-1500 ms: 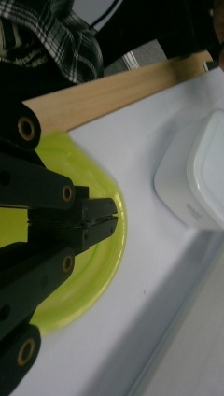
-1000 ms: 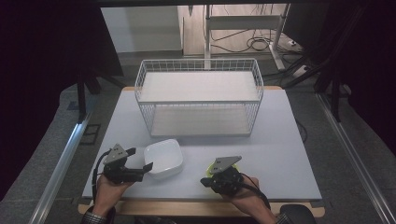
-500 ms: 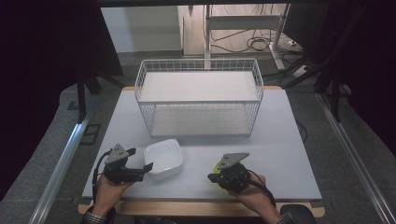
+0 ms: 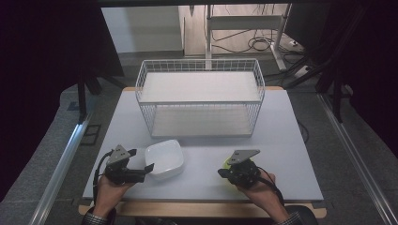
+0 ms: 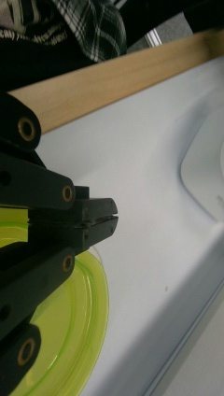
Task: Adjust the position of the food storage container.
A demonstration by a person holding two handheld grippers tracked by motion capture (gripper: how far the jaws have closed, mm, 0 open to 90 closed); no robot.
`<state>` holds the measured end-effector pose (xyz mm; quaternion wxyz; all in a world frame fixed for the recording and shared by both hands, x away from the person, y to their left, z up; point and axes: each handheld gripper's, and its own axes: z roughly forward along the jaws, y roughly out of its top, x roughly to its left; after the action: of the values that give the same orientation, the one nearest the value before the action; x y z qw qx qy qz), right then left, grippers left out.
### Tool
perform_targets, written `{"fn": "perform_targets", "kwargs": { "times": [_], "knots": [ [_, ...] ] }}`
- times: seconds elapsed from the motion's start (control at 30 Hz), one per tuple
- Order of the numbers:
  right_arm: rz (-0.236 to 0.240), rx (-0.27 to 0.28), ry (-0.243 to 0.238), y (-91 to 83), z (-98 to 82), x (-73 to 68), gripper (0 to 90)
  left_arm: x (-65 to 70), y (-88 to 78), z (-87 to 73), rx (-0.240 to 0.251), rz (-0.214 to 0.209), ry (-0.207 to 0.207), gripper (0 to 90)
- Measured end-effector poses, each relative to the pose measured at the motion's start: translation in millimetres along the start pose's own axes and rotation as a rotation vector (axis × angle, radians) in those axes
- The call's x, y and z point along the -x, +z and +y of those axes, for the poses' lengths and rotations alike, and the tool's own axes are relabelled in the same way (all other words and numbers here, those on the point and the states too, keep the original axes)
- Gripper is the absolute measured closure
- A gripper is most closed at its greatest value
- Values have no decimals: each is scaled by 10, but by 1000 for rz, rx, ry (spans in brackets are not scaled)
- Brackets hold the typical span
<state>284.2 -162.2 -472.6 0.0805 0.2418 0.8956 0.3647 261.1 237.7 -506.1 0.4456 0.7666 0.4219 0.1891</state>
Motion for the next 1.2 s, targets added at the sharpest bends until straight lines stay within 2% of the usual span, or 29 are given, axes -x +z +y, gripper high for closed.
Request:
{"fn": "perform_targets", "kwargs": {
  "times": [0.43,0.67,0.73,1.07,1.2],
  "knots": [
    [-85,-9,44,-186,-132,278,899,-3,5,-2,-5,3,-3,80],
    [-115,-10,85,-306,-225,451,900,-2,8,-3,-8,5,-3,80],
    [-136,-11,108,-372,-277,538,900,-2,9,-3,-9,4,-3,80],
    [-182,-3,173,-532,-413,748,899,-2,13,-3,-16,5,-4,81],
    [-178,0,167,-515,-407,733,899,-1,-3,5,-27,11,1,163]
  ]
}}
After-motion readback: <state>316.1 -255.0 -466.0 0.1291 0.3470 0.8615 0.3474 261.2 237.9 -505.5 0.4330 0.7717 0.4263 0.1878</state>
